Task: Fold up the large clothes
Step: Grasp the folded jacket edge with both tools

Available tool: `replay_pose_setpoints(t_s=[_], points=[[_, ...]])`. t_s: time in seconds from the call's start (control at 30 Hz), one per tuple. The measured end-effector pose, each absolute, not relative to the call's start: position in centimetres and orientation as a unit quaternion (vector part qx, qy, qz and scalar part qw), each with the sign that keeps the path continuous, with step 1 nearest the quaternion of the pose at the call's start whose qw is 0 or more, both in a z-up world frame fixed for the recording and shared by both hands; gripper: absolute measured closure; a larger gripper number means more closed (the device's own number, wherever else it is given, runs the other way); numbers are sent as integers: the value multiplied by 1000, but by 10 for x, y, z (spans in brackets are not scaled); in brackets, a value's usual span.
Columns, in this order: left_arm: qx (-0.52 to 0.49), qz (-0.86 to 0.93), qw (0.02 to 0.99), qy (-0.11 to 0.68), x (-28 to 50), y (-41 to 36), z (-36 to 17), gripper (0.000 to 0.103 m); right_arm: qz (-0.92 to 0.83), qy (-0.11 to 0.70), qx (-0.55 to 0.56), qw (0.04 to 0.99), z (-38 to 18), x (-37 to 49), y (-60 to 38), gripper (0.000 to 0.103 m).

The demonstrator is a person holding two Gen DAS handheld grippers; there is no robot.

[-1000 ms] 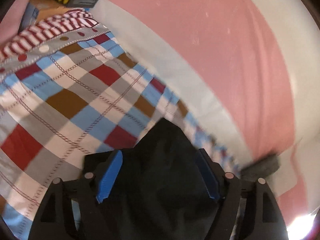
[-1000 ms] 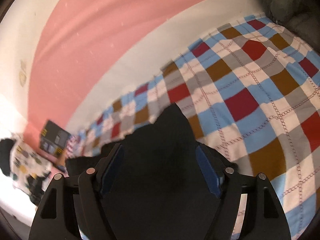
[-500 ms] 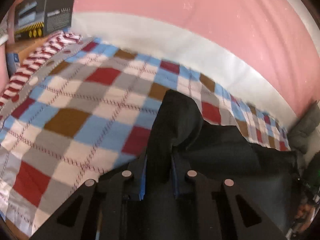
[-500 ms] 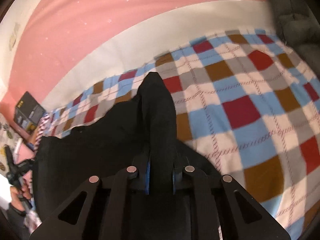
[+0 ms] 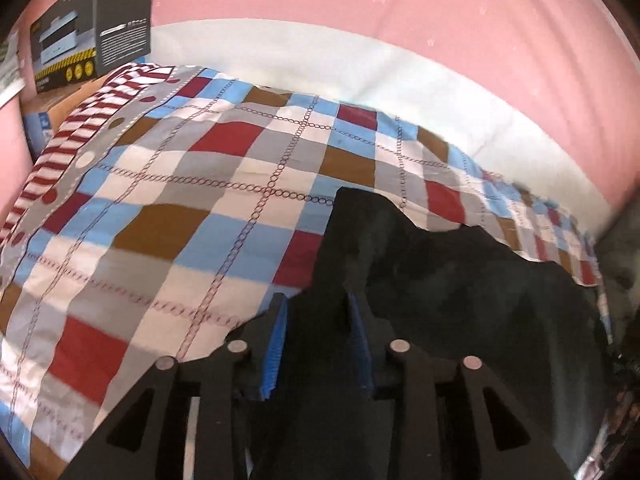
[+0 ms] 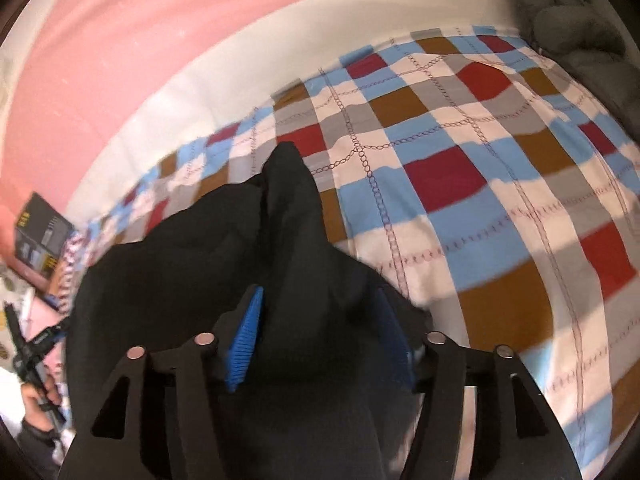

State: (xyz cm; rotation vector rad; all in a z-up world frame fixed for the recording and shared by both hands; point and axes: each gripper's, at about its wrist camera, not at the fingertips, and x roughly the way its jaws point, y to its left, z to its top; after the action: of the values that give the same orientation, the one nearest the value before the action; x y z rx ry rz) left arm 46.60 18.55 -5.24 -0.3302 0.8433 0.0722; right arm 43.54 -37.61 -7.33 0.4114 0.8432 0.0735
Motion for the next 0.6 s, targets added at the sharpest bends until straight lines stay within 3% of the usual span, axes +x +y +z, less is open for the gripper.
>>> replay_pose_setpoints(t_s=[0.2,0.37,0.6], points=[[-215,-1,896,389,376,210,-57,38,73,417,242,873,-89,372,-384,28],[-248,4,868,430,338,222,-97,38,74,433,272,857,-123,341,-391,22],[-299,-44,853,425,329,210,-120,27,75,425,320,844,-142,330,-402,15]])
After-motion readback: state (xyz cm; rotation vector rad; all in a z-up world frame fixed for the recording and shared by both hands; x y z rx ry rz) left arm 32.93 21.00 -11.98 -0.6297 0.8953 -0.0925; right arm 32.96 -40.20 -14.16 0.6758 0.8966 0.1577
